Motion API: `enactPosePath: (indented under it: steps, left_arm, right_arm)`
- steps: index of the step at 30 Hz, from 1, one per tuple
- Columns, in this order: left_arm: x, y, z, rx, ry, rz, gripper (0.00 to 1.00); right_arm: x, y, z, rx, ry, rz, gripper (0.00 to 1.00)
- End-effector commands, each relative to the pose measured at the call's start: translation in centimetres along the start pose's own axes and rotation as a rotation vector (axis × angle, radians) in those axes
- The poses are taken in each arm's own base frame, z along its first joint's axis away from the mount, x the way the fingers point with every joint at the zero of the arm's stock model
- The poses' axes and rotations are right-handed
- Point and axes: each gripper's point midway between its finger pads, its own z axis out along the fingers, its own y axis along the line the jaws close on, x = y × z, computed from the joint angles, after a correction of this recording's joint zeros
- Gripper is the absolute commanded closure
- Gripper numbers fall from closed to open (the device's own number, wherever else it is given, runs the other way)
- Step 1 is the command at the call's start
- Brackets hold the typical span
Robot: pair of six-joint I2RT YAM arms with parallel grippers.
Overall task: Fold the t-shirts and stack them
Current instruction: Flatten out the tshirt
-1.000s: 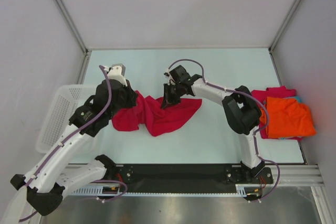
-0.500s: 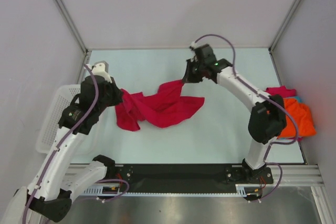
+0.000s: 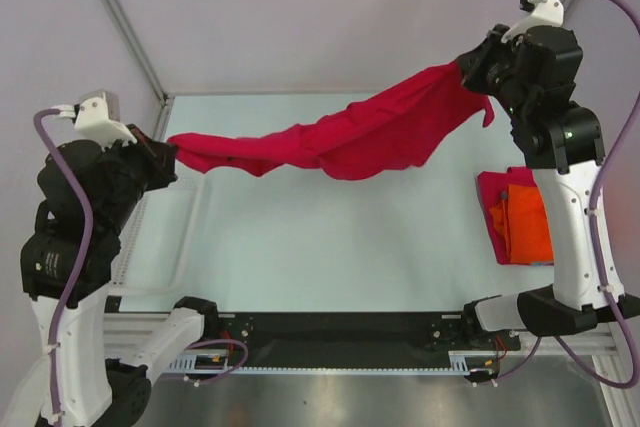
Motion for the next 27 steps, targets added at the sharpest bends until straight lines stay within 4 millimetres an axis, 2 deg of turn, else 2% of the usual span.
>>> enactPosePath:
  steps: [1, 7, 10, 11, 13, 14, 15, 18, 20, 21, 27]
  left_arm:
    - [0.2, -0.2, -0.4, 0.015, 0.026, 0.014, 1.0]
    - [3.1, -0.7, 0.9, 0.07, 0.08, -0.006, 1.0]
    - [4.1, -0.7, 1.7, 0.077, 0.103, -0.003, 1.0]
    - [4.8, -0.6, 2.3, 0.071, 0.123, 0.002, 1.0]
    - [5.6, -1.0, 3.0, 0.1, 0.148, 0.003, 1.0]
    - [6.7, -1.0, 3.6, 0.106, 0.176, 0.003, 1.0]
    - [7.1, -1.1, 3.9, 0.114, 0.186, 0.002, 1.0]
    - [8.5, -1.2, 4.4, 0.131, 0.207, -0.007, 1.0]
    - [9.1, -0.9, 4.5, 0.123, 0.215, 0.0, 1.0]
    - [9.3, -0.7, 4.6, 0.119, 0.218, 0.003, 1.0]
    - [9.8, -0.6, 5.2, 0.116, 0.23, 0.014, 1.0]
  right_arm:
    - [1.7, -1.7, 0.1, 0.068, 0.07, -0.027, 1.0]
    - [6.6, -1.7, 2.7, 0.043, 0.221, 0.038, 1.0]
    - [10.4, -1.5, 5.7, 0.013, 0.335, 0.06, 1.0]
    - [13.0, -1.3, 7.4, -0.007, 0.417, 0.077, 1.0]
    - [16.6, -1.4, 9.6, -0.024, 0.515, 0.095, 0.99]
    - [18.9, -0.9, 10.3, -0.068, 0.585, 0.117, 0.94]
    - [22.5, -1.5, 12.1, -0.063, 0.677, 0.132, 0.84]
    - [27.7, -1.3, 13.8, -0.084, 0.8, 0.151, 0.75]
    - [28.4, -0.6, 14.2, -0.086, 0.783, 0.119, 0.71]
    - [28.4, -0.3, 14.3, -0.093, 0.776, 0.112, 0.61]
    - [25.6, 2.0, 13.8, -0.167, 0.716, 0.112, 0.58]
